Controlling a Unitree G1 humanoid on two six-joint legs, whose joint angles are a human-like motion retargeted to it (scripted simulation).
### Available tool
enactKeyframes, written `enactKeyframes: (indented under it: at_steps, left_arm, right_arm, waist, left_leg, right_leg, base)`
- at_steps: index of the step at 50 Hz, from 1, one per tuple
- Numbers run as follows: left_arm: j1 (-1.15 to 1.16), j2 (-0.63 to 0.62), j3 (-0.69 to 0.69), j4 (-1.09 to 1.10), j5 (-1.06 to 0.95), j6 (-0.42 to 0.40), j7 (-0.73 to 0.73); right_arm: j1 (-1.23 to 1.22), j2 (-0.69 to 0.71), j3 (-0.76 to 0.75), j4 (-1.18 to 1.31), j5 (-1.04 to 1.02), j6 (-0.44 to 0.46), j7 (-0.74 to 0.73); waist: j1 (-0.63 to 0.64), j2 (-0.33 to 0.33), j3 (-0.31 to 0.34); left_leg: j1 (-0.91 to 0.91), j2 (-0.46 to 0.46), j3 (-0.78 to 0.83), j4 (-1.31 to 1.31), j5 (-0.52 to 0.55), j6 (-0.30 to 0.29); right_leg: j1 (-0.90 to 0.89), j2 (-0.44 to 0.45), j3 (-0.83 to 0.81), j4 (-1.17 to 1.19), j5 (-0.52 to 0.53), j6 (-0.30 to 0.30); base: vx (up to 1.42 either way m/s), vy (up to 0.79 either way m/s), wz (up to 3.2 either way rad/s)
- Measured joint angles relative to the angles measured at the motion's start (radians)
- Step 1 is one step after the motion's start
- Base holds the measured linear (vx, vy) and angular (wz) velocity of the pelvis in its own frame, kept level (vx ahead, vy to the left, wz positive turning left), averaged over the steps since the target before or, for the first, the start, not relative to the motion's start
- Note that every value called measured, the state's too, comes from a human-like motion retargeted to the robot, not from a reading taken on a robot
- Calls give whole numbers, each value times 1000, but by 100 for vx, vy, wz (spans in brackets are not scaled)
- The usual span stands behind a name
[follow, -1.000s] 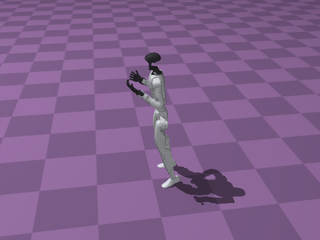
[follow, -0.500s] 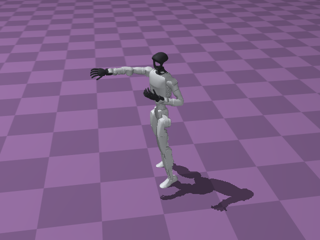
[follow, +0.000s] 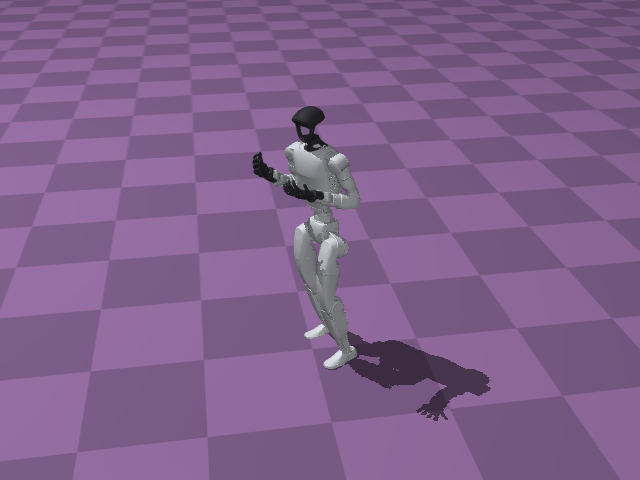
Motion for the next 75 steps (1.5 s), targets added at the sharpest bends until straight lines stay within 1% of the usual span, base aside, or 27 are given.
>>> enactKeyframes:
  at_steps: [2, 5, 10, 13, 15, 17, 20, 22, 24, 28, 31, 35, 37, 40, 43, 45, 48, 51, 53, 56, 58, 63, 65, 68, 70, 72, 75]
  left_arm:
    - [-34, -39, 16, 7, -48, 0, 2]
    - [16, -49, 66, -25, -127, -9, -2]
    - [169, 95, 32, -86, -97, -9, -50]
    - [198, 136, 34, -91, 29, 7, -46]
    - [190, 116, 31, -80, 102, 18, -25]
    - [160, 79, 13, -50, 159, 23, -5]
    - [46, 32, -50, 47, 216, 11, 8]
    - [-108, 26, -104, 131, 274, -33, 42]
    - [-261, 30, -131, 158, 308, -60, 99]
    - [-355, 20, -80, 56, 252, -74, 110]
    - [-284, 19, -41, -36, 215, -89, 119]
    - [-191, 37, -60, -86, 219, -83, 115]
    - [-148, 39, -62, -62, 166, -69, 93]
    - [-96, 18, -50, 22, 221, -57, 119]
    - [-30, -24, 28, 64, 146, -55, 116]
    - [30, -24, 100, 34, 70, -40, 101]
    - [133, 39, 123, -75, 32, -55, 74]
    - [252, 128, 167, -149, 29, -57, 17]
    - [291, 134, 180, -149, 48, -40, -10]
    - [297, 83, 180, -99, 85, -7, -14]
    - [276, 31, 163, -44, 103, 12, -5]
    - [9, -59, 25, 159, 167, -57, 110]
    - [-119, -75, -7, 156, 125, -109, 156]
    - [-170, -61, 28, 56, -10, -113, 86]
    - [-115, -8, 70, -19, 44, -103, 40]
    - [-50, 21, 60, -80, 154, -75, 54]
    - [-5, 59, 9, -133, 211, -65, 58]
  right_arm:
    - [-49, -48, 12, -54, 94, 0, 30]
    - [-155, -101, 35, -60, 217, 12, 67]
    - [-19, -21, 94, -35, 241, 27, 70]
    - [68, 31, 116, -27, 183, 52, 78]
    - [99, 39, 136, -11, 123, 56, 73]
    - [126, 32, 159, 22, 132, 41, 62]
    - [121, 23, 183, 100, 134, 10, 11]
    - [77, 36, 192, 142, 157, -2, -8]
    - [44, 40, 188, 136, 175, 2, 6]
    - [59, -38, 147, 3, 250, 22, 104]
    - [93, -111, 123, -5, 244, 12, 88]
    - [149, -93, 174, 46, 198, 5, 5]
    - [156, -68, 193, 60, 198, 41, 8]
    - [109, -48, 188, 80, 163, -1, -22]
    - [-36, -51, 185, 109, 171, -3, -20]
    - [-111, -56, 158, 100, 186, 2, -7]
    - [-78, -29, 127, 5, 181, -3, 18]
    - [14, -9, 104, -76, 111, 9, 19]
    - [54, -11, 106, -85, 105, 18, 34]
    - [89, -25, 145, -44, 60, 27, -3]
    - [101, -25, 176, 9, 88, 30, -45]
    - [12, 47, 194, 202, 109, 6, -109]
    - [-48, 41, 186, 242, 47, -1, -103]
    - [-55, -18, 175, 172, 56, -30, -54]
    - [-10, -109, 117, 94, -38, -39, -37]
    - [60, -132, 87, 46, 107, -11, 25]
    - [112, -121, 86, 65, 155, 9, 43]
  waist:
    - [2, 26, 58]
    - [14, 17, 58]
    - [37, -95, -84]
    - [21, -102, -128]
    - [-7, -75, -126]
    - [-38, -22, -98]
    - [-79, 34, -48]
    - [-102, 18, -19]
    - [-104, -21, -5]
    - [-111, -39, -100]
    - [-141, -35, -186]
    - [-137, -54, -194]
    - [-112, -69, -156]
    - [-70, -65, -71]
    - [-56, -18, 12]
    - [-43, -8, 4]
    - [-23, -45, -88]
    - [-47, -76, -160]
    - [-71, -67, -176]
    - [-107, -24, -153]
    - [-131, 5, -121]
    - [-159, -6, -47]
    - [-142, -16, -42]
    - [-124, -21, -120]
    - [-151, -3, -180]
    - [-184, 19, -231]
    - [-203, 21, -241]
  left_leg:
    - [-106, 36, 3, 281, -120, 41]
    - [-204, 75, 46, 450, -86, 53]
    - [-53, -6, 136, 15, 57, 5]
    - [35, -16, 114, -179, 177, -33]
    - [77, 5, 90, -210, 253, -56]
    - [133, 47, 75, -207, 222, -85]
    - [186, 104, 80, -188, 41, -103]
    - [130, 114, 88, -74, -77, -115]
    - [76, 86, 111, 3, -106, -69]
    - [55, 52, 177, -103, 61, -45]
    - [75, 45, 209, -217, 234, -78]
    - [91, 34, 211, -254, 316, -113]
    - [80, 22, 203, -195, 249, -90]
    - [12, 40, 208, 58, 38, -27]
    - [-48, 121, 233, 298, -125, 38]
    - [-76, 147, 267, 330, -125, 104]
    - [-64, 82, 288, 152, 42, 116]
    - [20, -4, 214, -96, 209, 18]
    - [66, -22, 148, -203, 277, -40]
    - [124, 3, 69, -267, 326, -102]
    - [158, 24, 30, -260, 269, -127]
    - [33, 12, -27, 51, -114, -38]
    - [-47, 4, -29, 158, -158, 0]
    - [-32, -23, 7, -6, 28, 59]
    - [33, -29, 5, -184, 231, 11]
    - [57, -19, 23, -275, 391, -50]
    - [72, 10, 105, -306, 461, -108]
  right_leg:
    - [-41, 10, 27, 131, -136, -78]
    - [-155, 14, 99, 282, -173, -104]
    - [-82, -59, 162, -61, 190, 45]
    - [-73, -58, 74, -121, 286, 72]
    - [-55, -46, -20, -122, 257, 41]
    - [-30, -24, -89, -66, 177, -20]
    - [-85, -9, -131, 192, 17, -93]
    - [-170, -40, -141, 371, -66, -101]
    - [-226, -89, -132, 442, -103, -117]
    - [-207, -97, -157, 223, -1, -106]
    - [-142, -55, -155, 25, 132, -54]
    - [-70, -20, -37, -86, 273, 9]
    - [-41, -34, -4, -103, 228, 30]
    - [-1, -54, 17, -109, 57, 27]
    - [-26, -17, 62, 1, -86, -50]
    - [-91, -4, 84, 85, -97, -85]
    - [-111, -31, 60, -4, 88, -34]
    - [-74, -43, 19, -86, 300, 27]
    - [-58, -32, -5, -100, 363, 38]
    - [-38, 2, -37, -70, 291, 12]
    - [-35, 22, -36, -11, 216, -3]
    - [-158, -15, -63, 326, -93, -17]
    - [-202, -33, -83, 380, -166, -56]
    - [-237, -47, -59, 295, 24, -45]
    - [-172, -31, -56, 111, 238, -11]
    - [-133, -22, -72, -3, 362, 14]
    - [-104, -22, -95, -70, 345, 21]
  base:
    - [-16, 5, -89]
    - [-4, 9, -130]
    - [15, 9, -89]
    - [5, 13, -73]
    - [-3, 14, -68]
    - [-7, 17, -55]
    - [-15, 17, -36]
    - [-20, 11, -19]
    - [-13, 7, -42]
    - [5, -2, -76]
    - [8, -14, -71]
    - [-2, -16, -51]
    - [-10, -14, -59]
    - [-14, -11, -70]
    - [-9, -3, -73]
    - [3, 0, -45]
    - [17, -1, 16]
    - [19, 4, 50]
    - [12, 8, 47]
    - [6, 7, 47]
    - [0, 9, 62]
    - [-7, 8, 83]
    - [-2, 1, 22]
    - [12, 3, -25]
    - [15, 3, 16]
    - [12, -2, 45]
    - [5, -5, 27]
